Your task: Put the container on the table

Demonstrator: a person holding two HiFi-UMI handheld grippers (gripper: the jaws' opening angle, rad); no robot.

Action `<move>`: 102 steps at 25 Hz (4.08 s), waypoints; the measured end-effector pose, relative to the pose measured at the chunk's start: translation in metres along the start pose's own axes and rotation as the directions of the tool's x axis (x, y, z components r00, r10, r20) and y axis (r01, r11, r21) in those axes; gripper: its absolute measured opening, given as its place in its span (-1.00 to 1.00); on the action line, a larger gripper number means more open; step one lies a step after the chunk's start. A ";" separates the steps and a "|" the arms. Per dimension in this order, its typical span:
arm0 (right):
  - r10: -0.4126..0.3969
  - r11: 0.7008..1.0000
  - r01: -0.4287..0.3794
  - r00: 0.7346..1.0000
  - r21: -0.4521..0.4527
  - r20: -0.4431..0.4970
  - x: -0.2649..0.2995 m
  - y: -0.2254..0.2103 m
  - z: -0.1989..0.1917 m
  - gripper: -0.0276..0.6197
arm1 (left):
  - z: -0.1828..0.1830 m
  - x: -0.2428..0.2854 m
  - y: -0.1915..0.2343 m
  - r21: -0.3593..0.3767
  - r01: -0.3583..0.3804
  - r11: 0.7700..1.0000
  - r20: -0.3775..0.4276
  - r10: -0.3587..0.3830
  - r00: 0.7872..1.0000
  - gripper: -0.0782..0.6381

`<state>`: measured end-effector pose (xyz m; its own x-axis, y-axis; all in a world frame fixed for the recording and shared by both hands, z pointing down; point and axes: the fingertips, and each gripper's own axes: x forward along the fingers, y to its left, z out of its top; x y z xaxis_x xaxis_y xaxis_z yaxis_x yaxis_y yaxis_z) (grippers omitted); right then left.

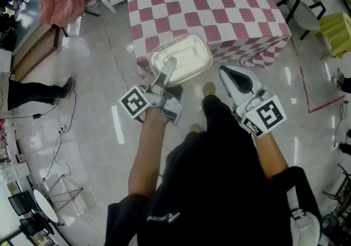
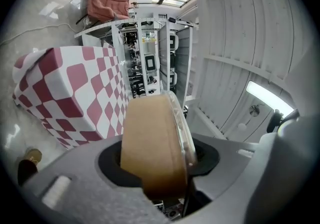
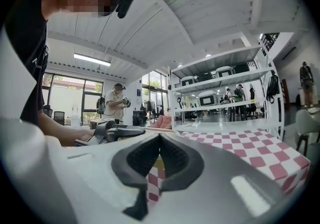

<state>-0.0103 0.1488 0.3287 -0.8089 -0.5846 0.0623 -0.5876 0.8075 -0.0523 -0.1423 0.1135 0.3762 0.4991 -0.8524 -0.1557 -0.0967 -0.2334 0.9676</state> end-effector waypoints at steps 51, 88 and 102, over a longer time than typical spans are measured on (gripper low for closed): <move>-0.019 0.995 0.026 0.997 0.093 -0.068 0.196 -0.291 -0.020 -0.91 | 0.101 0.295 0.207 0.224 -0.376 0.899 -0.225 0.423 0.878 0.10; 0.065 0.997 -0.067 0.996 0.029 0.054 0.205 -0.267 -0.001 -0.91 | 0.123 0.270 0.040 0.971 -0.030 0.239 -0.014 0.179 0.984 -0.75; 0.076 0.997 -0.076 0.993 0.002 0.092 0.210 -0.237 0.014 -0.91 | 0.121 0.246 0.017 0.976 0.002 0.220 -0.031 0.128 0.991 -0.75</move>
<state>-0.0413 -0.1666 0.3402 -0.8494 -0.5267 -0.0338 -0.5244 0.8494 -0.0591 -0.1254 -0.1567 0.3300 0.5093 -0.8602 -0.0245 -0.8601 -0.5098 0.0182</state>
